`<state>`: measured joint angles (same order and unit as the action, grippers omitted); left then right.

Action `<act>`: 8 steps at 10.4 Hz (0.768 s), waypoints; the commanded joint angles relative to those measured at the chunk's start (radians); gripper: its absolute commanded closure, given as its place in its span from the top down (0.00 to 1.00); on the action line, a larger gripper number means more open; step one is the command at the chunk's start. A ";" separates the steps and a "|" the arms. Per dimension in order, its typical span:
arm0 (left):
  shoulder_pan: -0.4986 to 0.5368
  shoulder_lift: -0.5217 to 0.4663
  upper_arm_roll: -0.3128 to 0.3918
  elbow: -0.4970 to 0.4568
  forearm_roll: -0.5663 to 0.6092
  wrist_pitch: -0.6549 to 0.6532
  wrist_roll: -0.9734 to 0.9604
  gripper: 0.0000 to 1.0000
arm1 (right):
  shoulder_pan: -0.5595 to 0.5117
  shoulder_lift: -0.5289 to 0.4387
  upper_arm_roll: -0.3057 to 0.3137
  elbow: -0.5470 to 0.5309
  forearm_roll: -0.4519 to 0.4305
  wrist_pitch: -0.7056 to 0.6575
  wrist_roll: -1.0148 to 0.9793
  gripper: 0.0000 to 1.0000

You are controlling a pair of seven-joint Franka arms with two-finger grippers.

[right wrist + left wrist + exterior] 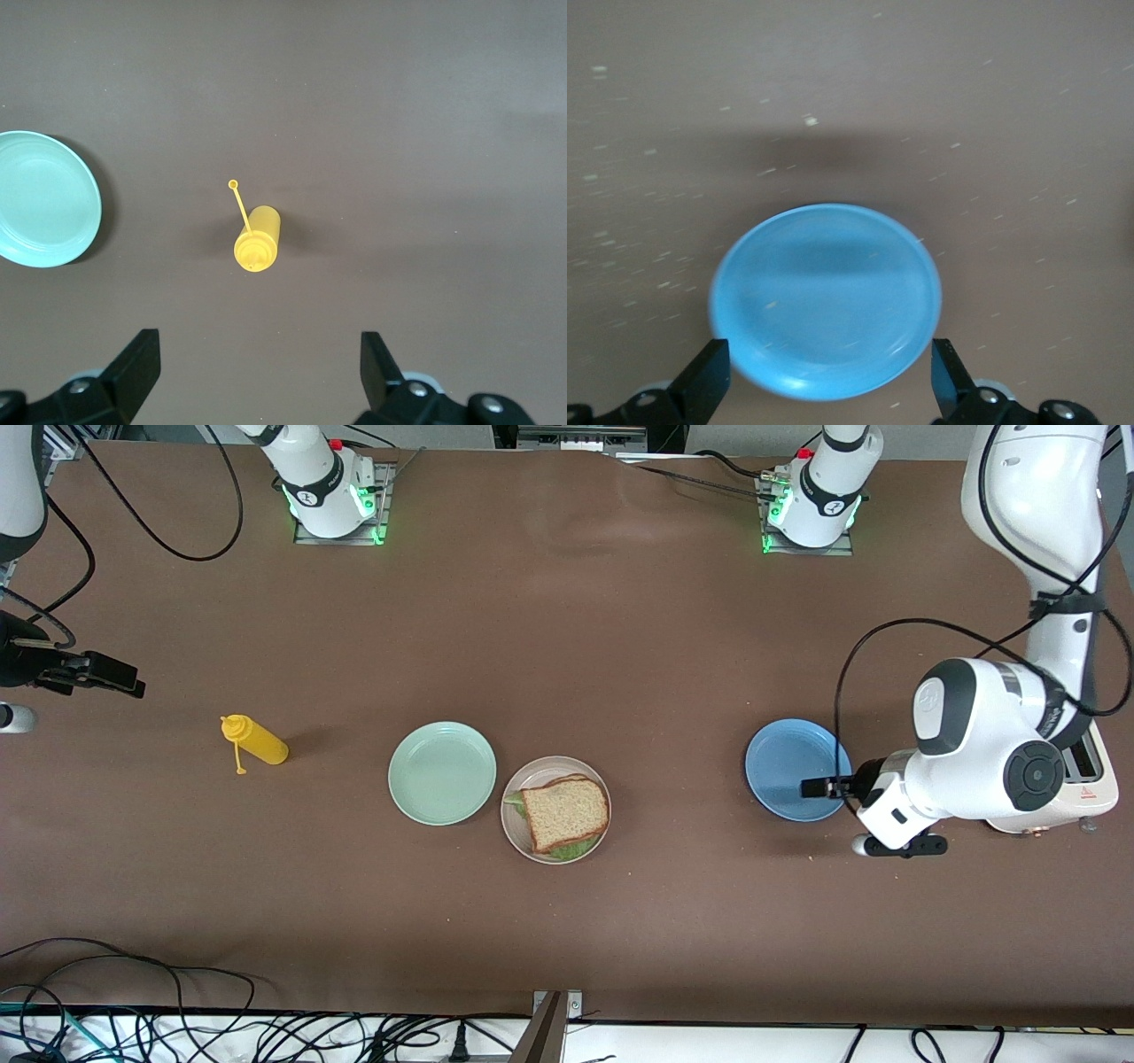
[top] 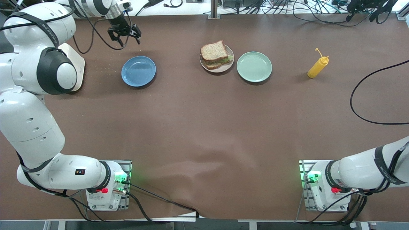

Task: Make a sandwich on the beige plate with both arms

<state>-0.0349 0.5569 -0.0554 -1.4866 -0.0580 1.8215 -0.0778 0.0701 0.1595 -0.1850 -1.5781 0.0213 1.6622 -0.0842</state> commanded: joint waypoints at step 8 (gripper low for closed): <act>0.092 -0.299 -0.006 -0.084 0.133 -0.231 -0.013 1.00 | -0.004 -0.014 0.001 -0.005 -0.007 0.007 0.015 1.00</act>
<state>0.0492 0.3411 -0.0511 -1.5040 0.0504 1.5857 -0.0772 0.0688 0.1596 -0.1868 -1.5768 0.0213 1.6643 -0.0802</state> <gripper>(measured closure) 0.000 0.000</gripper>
